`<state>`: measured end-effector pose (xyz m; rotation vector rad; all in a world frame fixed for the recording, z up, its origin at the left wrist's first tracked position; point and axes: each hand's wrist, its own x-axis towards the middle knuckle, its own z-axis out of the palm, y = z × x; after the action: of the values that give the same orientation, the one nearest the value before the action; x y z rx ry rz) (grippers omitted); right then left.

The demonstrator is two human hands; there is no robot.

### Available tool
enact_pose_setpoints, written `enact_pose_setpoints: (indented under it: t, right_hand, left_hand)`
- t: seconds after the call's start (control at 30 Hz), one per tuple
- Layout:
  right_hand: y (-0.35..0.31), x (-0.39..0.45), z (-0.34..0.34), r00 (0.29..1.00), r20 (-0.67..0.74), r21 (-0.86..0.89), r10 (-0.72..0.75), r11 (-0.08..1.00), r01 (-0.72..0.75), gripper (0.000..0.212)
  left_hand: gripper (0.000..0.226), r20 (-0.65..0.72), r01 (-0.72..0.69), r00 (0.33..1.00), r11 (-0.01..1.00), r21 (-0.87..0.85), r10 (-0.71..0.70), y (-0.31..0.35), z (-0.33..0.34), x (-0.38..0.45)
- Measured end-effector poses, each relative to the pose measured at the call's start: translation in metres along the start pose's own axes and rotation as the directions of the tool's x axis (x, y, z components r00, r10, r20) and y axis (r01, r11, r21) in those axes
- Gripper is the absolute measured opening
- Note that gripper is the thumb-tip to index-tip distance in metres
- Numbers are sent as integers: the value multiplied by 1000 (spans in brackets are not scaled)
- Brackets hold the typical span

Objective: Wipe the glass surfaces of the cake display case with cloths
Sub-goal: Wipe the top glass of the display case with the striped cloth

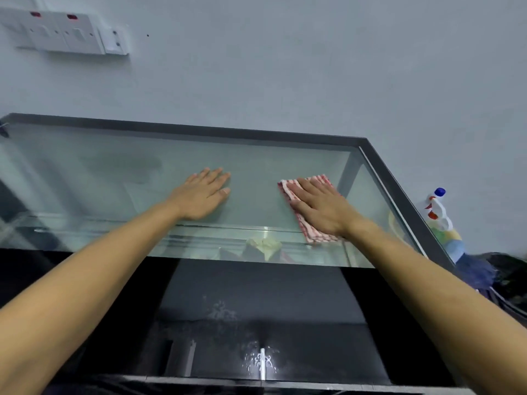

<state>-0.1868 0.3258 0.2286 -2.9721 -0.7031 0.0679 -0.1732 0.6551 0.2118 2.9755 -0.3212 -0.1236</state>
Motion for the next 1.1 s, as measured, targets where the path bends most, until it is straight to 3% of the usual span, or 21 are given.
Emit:
enact_pose_setpoints:
  t: [0.07,0.17,0.23,0.3,0.37,0.43,0.5,0.57,0.63,0.7,0.77,0.87,0.93,1.03,1.1]
  right_hand:
    - [-44,28,5,1000,-17,46,23,999,-22,60]
    - [-131,-8,17,972,-23,-9,-235,972,235,63]
    - [-154,-73,18,882,-17,-66,-472,880,470,61]
    - [-133,-128,13,802,23,-16,-597,801,598,57]
    - [-85,-144,6,840,74,48,-538,843,535,52]
    - [-33,-126,0,949,64,75,-309,950,304,47]
    - [-7,-88,1,997,46,59,-68,996,65,47]
    - [-23,-47,6,997,9,45,78,996,-79,52]
    - [-75,-15,13,996,3,24,84,996,-84,57]
    - [-143,-16,21,996,-10,-28,-88,996,88,66]
    - [-197,-58,26,927,13,-76,-375,924,375,64]
    - [-187,-137,22,807,24,3,-591,807,591,54]
    - [-127,-158,19,864,24,20,-503,864,503,53]
    - [-38,-134,9,990,51,-19,-133,991,135,55]
    - [-22,-91,7,996,25,-48,85,995,-84,66]
  left_hand:
    - [59,2,15,1000,1000,-9,-15,3,0,-4]
    - [57,3,25,1000,1000,-5,-25,3,1,-9]
    - [57,10,23,1000,1000,-10,-22,-1,2,-16]
    - [57,8,13,1000,1000,-1,-13,-3,3,-21]
    - [57,14,3,1000,1000,21,-3,-4,2,-23]
    - [57,16,-6,1000,999,33,6,-5,1,-22]
    - [57,29,-28,999,999,20,28,-6,1,-22]
    - [56,36,-67,997,998,-8,67,-12,-1,-21]
    - [54,19,-106,994,993,-49,107,-21,-2,-19]
    - [53,3,-128,992,988,-91,129,-28,-2,-17]
    - [53,-7,-155,988,983,-96,155,-32,-1,-14]
    - [68,8,-191,981,977,-93,192,-41,-3,-16]
    - [79,-2,-181,983,977,-113,182,-58,-5,-22]
    - [69,-26,-117,993,985,-127,115,-88,-6,-29]
    - [59,-29,-108,994,988,-109,105,-95,-5,-29]
